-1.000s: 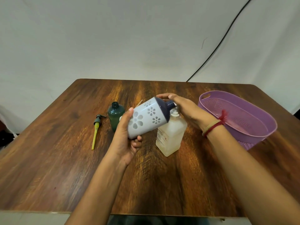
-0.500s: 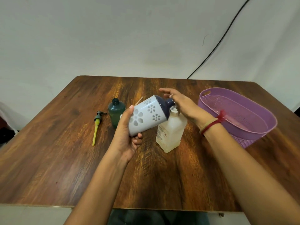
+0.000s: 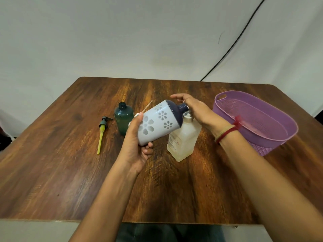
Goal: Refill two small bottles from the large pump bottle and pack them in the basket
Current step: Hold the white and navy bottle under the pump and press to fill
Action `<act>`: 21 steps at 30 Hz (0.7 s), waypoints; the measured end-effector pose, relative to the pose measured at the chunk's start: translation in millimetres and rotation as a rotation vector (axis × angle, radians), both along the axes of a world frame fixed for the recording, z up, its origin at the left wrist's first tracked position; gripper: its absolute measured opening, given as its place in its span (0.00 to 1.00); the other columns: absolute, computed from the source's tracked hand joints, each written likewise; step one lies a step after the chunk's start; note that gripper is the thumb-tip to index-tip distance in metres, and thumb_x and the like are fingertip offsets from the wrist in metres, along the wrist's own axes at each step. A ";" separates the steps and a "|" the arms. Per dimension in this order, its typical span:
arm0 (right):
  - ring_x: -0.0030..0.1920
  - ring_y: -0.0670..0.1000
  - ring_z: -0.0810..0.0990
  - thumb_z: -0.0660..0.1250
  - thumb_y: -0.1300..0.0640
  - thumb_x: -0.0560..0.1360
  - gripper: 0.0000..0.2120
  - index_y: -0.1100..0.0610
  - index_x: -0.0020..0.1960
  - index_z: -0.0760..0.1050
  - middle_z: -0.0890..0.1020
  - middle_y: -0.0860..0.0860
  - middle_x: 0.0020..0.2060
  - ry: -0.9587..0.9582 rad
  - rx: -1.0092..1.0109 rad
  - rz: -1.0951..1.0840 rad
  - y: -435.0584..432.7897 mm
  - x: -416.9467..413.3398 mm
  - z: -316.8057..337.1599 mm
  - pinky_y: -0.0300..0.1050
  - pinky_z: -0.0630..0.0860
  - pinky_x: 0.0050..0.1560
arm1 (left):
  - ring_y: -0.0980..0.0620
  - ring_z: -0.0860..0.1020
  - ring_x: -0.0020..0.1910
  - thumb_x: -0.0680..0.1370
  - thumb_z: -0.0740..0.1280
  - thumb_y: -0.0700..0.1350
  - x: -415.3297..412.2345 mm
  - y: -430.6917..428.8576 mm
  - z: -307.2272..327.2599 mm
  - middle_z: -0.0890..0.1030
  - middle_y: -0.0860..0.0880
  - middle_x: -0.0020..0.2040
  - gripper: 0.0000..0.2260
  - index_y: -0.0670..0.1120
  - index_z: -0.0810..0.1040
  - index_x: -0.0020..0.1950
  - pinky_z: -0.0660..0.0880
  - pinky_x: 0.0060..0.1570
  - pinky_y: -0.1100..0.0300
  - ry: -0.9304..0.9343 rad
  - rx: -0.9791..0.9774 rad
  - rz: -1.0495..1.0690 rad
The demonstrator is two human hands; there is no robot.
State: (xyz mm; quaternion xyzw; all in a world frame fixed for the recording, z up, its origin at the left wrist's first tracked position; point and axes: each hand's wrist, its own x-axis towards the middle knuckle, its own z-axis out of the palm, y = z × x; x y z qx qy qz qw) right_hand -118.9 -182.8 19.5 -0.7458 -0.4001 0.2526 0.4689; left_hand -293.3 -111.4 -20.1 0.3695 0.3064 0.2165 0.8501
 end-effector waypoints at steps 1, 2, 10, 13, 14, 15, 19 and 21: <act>0.60 0.47 0.70 0.47 0.58 0.83 0.18 0.53 0.67 0.70 0.70 0.52 0.66 -0.005 -0.018 0.017 0.4 0.7 5.7 0.28 0.67 0.43 | 0.58 0.67 0.21 0.74 0.64 0.60 0.2 1.1 1.6 0.77 0.48 0.37 0.17 0.48 0.77 0.50 0.62 0.16 0.71 -0.013 0.010 -0.002; 0.60 0.48 0.70 0.48 0.58 0.82 0.18 0.53 0.66 0.70 0.71 0.52 0.65 -0.009 -0.039 0.031 0.0 2.1 10.9 0.30 0.67 0.45 | 0.58 0.67 0.21 0.74 0.64 0.60 0.0 1.7 3.4 0.77 0.48 0.37 0.17 0.48 0.77 0.50 0.62 0.16 0.71 -0.026 0.019 -0.004; 0.49 0.45 0.75 0.50 0.55 0.82 0.16 0.52 0.57 0.76 0.76 0.52 0.58 0.114 -0.025 -0.058 1.1 -1.8 4.8 0.37 0.70 0.42 | 0.58 0.67 0.21 0.74 0.65 0.60 0.6 1.9 0.9 0.78 0.48 0.36 0.16 0.48 0.78 0.48 0.62 0.16 0.71 -0.002 0.006 0.001; 0.50 0.46 0.74 0.50 0.56 0.82 0.16 0.53 0.59 0.74 0.75 0.54 0.61 0.080 -0.076 -0.035 3.0 -0.2 12.2 0.37 0.70 0.42 | 0.58 0.68 0.21 0.74 0.65 0.60 0.3 3.4 2.9 0.77 0.48 0.37 0.17 0.48 0.78 0.49 0.63 0.16 0.71 -0.017 0.009 -0.003; 0.52 0.47 0.74 0.51 0.56 0.82 0.15 0.53 0.60 0.74 0.75 0.54 0.61 0.072 -0.110 -0.012 3.0 1.4 17.4 0.37 0.70 0.43 | 0.58 0.68 0.21 0.73 0.65 0.60 -0.1 3.6 4.0 0.77 0.48 0.37 0.17 0.47 0.77 0.49 0.63 0.16 0.71 -0.028 0.011 -0.007; 0.53 0.48 0.74 0.52 0.58 0.81 0.15 0.53 0.61 0.74 0.74 0.53 0.60 0.081 -0.144 0.012 3.4 3.4 22.6 0.38 0.71 0.44 | 0.58 0.68 0.21 0.73 0.65 0.60 0.0 3.7 5.3 0.77 0.48 0.37 0.17 0.47 0.78 0.49 0.63 0.16 0.71 -0.037 0.012 -0.012; 0.54 0.54 0.77 0.56 0.64 0.78 0.14 0.55 0.55 0.77 0.78 0.54 0.56 0.198 -0.144 -0.015 7.0 5.9 26.3 0.45 0.76 0.50 | 0.58 0.67 0.21 0.72 0.66 0.60 1.3 3.2 5.7 0.77 0.47 0.38 0.17 0.48 0.77 0.51 0.62 0.16 0.71 -0.047 0.002 -0.026; 0.51 0.52 0.76 0.54 0.65 0.78 0.15 0.56 0.53 0.77 0.77 0.55 0.56 0.183 -0.083 -0.089 10.3 3.4 18.0 0.40 0.74 0.42 | 0.58 0.67 0.21 0.72 0.66 0.60 2.7 4.1 3.7 0.77 0.48 0.39 0.17 0.48 0.77 0.51 0.62 0.16 0.71 -0.029 -0.001 -0.019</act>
